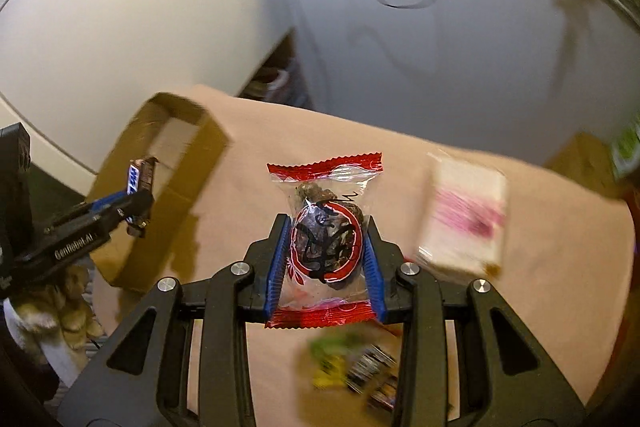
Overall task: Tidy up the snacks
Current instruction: 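Carry both snacks over the cardboard box and open both tools to drop them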
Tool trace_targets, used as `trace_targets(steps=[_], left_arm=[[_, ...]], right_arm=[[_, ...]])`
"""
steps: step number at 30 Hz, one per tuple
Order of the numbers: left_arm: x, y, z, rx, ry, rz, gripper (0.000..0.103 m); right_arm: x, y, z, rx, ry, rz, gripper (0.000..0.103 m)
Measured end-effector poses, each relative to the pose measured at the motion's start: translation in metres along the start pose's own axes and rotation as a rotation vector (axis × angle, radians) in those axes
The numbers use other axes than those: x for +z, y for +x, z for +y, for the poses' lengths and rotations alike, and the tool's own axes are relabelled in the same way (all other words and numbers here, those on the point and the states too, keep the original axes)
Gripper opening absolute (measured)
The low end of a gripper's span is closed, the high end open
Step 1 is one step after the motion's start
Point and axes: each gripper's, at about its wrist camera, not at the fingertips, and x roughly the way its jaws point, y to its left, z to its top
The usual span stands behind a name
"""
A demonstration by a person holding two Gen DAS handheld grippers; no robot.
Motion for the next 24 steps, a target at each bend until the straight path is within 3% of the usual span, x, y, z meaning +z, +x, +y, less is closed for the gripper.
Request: trace_targets(steps=[10,17,24], left_arm=[[0.000,-0.004,0.051,0.077,-0.066,-0.001,0.027],[-0.002,0.005,0.069,0.101,-0.098,0.023,0.027],[-0.005,0.010,0.078,0.108,-0.120,0.037,0.027]], right_arm=[[0.044,0.052,0.100,0.132,-0.164,0.043,0.036],[0.057,0.090,0.155,0.160,-0.248,0.094,0.036],[0.060,0.121,0.184,0.165,-0.305,0.148,0.036]])
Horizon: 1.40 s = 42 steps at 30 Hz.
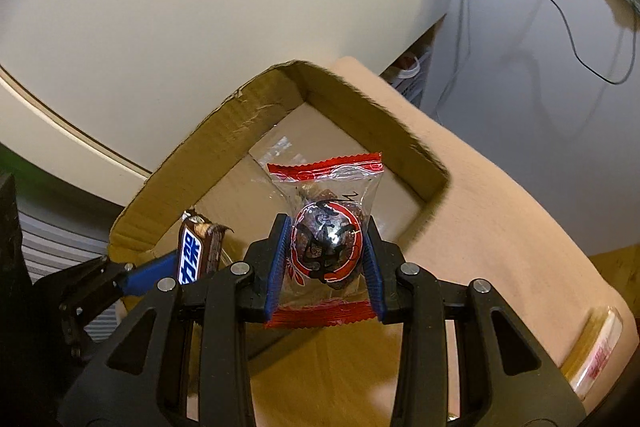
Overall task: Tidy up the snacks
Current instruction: 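Carry both snacks over the cardboard box and open both tools to drop them, then grasp the round cartoon candy with the left tool while the right tool grasps the Snickers bar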
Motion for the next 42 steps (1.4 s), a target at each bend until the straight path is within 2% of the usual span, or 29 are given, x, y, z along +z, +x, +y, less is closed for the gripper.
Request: trace_targets(steps=[9,12,21,31,38,40,42], left_arm=[[-0.002,0.000,0.005,-0.004,0.001,0.003,0.028],[-0.003,-0.002,0.006,0.001,0.006,-0.004,0.029],[-0.007,-0.019,0.004,-0.019,0.006,-0.037,0.029],[-0.017,-0.032,-0.034,-0.091,0.082,-0.043,0.029],[-0.028,-0.026,-0.074,-0.145,0.154,-0.004,0.029],[-0.033,-0.022,-0.087,-0.165,0.176,0.017,0.029],[-0.039,-0.016,-0.102,-0.187,0.198,0.041,0.035]], right_arm=[[0.005,0.013,0.014,0.002,-0.030,0.015,0.040],[0.004,0.009,0.015,0.000,-0.027,0.007,0.052],[-0.006,-0.014,0.007,0.004,-0.009,-0.028,0.052],[-0.057,-0.080,-0.057,-0.014,0.098,-0.083,0.052],[-0.096,-0.117,-0.100,-0.087,0.169,-0.097,0.052],[-0.108,-0.125,-0.109,-0.120,0.185,-0.075,0.052],[-0.121,-0.132,-0.119,-0.135,0.211,-0.075,0.052]])
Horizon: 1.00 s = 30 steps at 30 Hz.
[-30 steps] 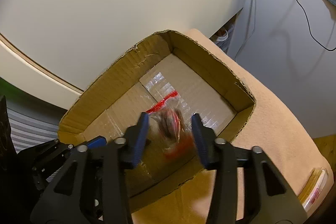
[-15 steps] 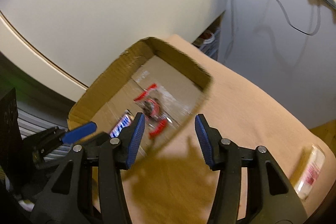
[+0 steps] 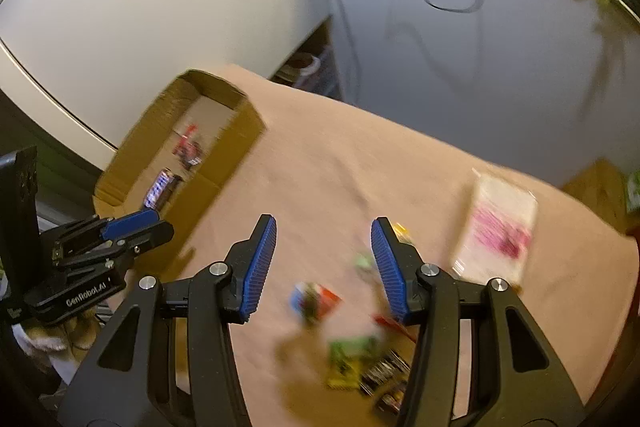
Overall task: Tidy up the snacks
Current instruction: 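Grasp the round cartoon candy with the left tool while the right tool grasps the Snickers bar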
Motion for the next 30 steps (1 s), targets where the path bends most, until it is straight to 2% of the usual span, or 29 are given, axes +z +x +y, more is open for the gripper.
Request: trace_targets(steps=[3,7,15,21,30], left_arm=[[-0.006,0.012,-0.020,-0.028,0.039,0.034,0.039],[-0.013,0.032,-0.046,-0.049,0.110,0.088,0.046],[-0.024,0.067,-0.072,-0.037,0.207,0.168,0.046],[-0.023,0.084,-0.076,-0.014,0.238,0.196,0.046],[-0.023,0.098,-0.093,0.021,0.296,0.195,0.046]], right_arm=[[-0.020,-0.007,-0.022,-0.015,0.051,0.011,0.053],[-0.052,-0.011,-0.051,-0.064,0.110,0.035,0.060],[-0.113,-0.003,-0.083,-0.114,0.191,0.107,0.062],[-0.143,0.003,-0.086,-0.091,0.165,0.156,0.062],[-0.152,0.019,-0.073,-0.090,0.055,0.215,0.062]])
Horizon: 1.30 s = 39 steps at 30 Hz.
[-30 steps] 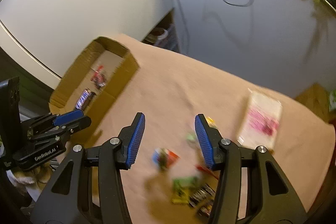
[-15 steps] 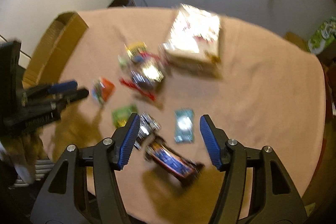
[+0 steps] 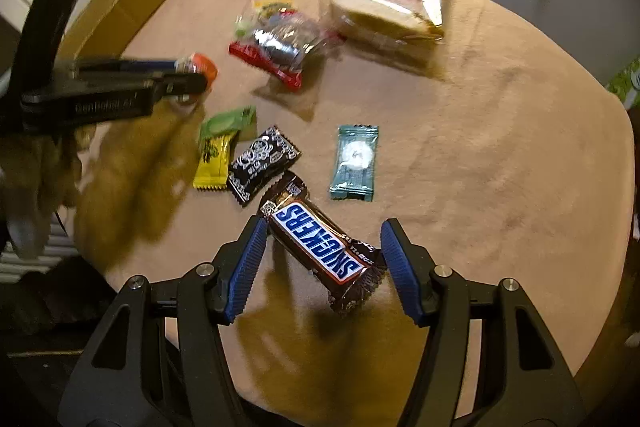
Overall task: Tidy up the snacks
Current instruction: 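Grasp the round cartoon candy with the left tool while the right tool grasps the Snickers bar, then carry both snacks into the cardboard box and open both tools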
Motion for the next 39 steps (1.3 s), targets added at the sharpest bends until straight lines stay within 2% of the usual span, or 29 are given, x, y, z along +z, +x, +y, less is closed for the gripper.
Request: trace_targets(steps=[4,8,9,11,17,21,30,39], left_arm=[[0.003,0.004,-0.008,0.024,0.032,-0.015,0.045],[0.001,0.004,-0.010,0.047,0.061,-0.030,0.036],[0.000,0.004,-0.009,0.045,0.058,-0.031,0.034],[0.000,0.003,-0.006,0.037,0.056,-0.031,0.031],[-0.002,0.002,0.000,0.017,0.043,-0.037,0.030],[-0.005,-0.003,0.008,-0.001,0.015,-0.039,0.029],[-0.008,-0.022,0.019,-0.026,-0.020,-0.070,0.029],[-0.014,-0.047,0.036,-0.029,-0.049,-0.124,0.029]], right_arm=[[0.003,0.010,0.007,-0.020,-0.051,0.037,0.062],[0.000,0.015,0.014,-0.022,-0.091,0.052,0.061],[0.000,0.015,0.015,-0.023,-0.098,0.054,0.060],[0.002,0.016,0.020,-0.010,-0.109,0.060,0.050],[-0.001,0.019,0.033,-0.026,-0.154,0.079,0.036],[-0.003,0.021,0.036,-0.023,-0.148,0.078,0.032],[0.000,0.006,0.020,0.018,-0.060,0.044,0.031],[0.018,-0.024,0.021,0.028,-0.051,-0.016,0.031]])
